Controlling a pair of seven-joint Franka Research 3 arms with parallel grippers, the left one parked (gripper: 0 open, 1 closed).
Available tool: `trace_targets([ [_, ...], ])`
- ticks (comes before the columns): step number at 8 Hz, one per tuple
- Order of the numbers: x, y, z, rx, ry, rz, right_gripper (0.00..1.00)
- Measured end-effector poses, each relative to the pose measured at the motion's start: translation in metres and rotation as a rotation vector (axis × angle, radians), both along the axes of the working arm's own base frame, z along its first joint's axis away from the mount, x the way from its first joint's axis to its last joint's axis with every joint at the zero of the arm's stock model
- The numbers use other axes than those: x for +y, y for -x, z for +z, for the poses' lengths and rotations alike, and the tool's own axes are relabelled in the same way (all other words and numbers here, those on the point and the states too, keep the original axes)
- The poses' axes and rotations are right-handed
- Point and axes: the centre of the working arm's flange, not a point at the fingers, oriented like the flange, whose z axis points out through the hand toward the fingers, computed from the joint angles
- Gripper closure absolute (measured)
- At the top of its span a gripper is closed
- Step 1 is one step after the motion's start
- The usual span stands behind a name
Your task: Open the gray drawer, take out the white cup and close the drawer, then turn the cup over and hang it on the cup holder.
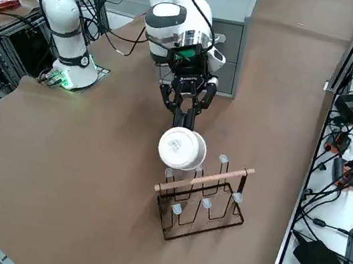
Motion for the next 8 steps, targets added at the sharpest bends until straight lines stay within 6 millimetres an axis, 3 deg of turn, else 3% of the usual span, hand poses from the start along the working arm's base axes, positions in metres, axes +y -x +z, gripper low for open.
trace_targets([
  [4,-0.005,-0.001,0.001,-0.003,0.000,-0.005,0.81],
  [8,0.000,0.000,-0.015,0.041,-0.103,-0.031,0.81],
])
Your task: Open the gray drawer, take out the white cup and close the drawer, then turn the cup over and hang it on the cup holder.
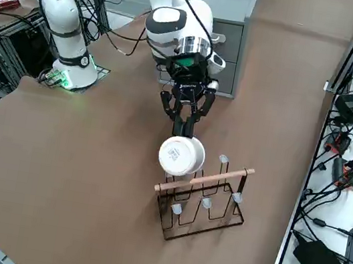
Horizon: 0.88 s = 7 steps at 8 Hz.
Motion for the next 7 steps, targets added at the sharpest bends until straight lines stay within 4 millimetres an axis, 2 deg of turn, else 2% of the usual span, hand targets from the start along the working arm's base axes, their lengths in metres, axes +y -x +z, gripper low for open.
trace_targets([
  [2,0.006,0.000,0.003,0.028,0.020,-0.031,0.81],
  [5,0.032,0.004,-0.018,-0.049,0.162,-0.063,0.81],
  [7,0.040,0.004,-0.022,-0.050,0.223,-0.042,0.81],
])
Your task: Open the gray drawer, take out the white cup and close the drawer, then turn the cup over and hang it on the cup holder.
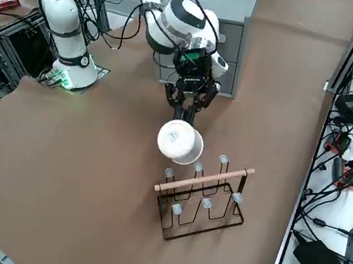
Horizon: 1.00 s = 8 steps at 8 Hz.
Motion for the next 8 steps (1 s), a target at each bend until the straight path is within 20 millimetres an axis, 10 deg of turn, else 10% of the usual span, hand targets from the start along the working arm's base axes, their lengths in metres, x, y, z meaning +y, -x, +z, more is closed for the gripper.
trace_targets([
  [8,0.008,-0.027,-0.022,0.058,0.085,0.007,0.81],
])
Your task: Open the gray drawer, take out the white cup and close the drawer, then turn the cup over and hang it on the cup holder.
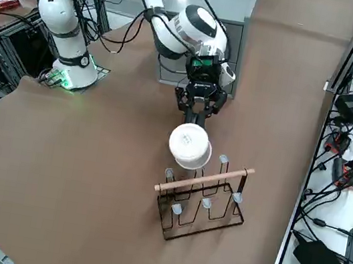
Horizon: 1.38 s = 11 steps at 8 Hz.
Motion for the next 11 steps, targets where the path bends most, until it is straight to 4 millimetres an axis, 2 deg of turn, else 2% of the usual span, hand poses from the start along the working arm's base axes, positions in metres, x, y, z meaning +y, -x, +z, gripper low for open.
trace_targets([
  [3,0.008,-0.004,-0.020,-0.029,-0.001,-0.011,0.81],
  [6,0.007,-0.012,-0.023,-0.034,-0.006,-0.007,0.81],
  [11,0.010,-0.022,-0.045,-0.011,-0.004,0.012,0.81],
])
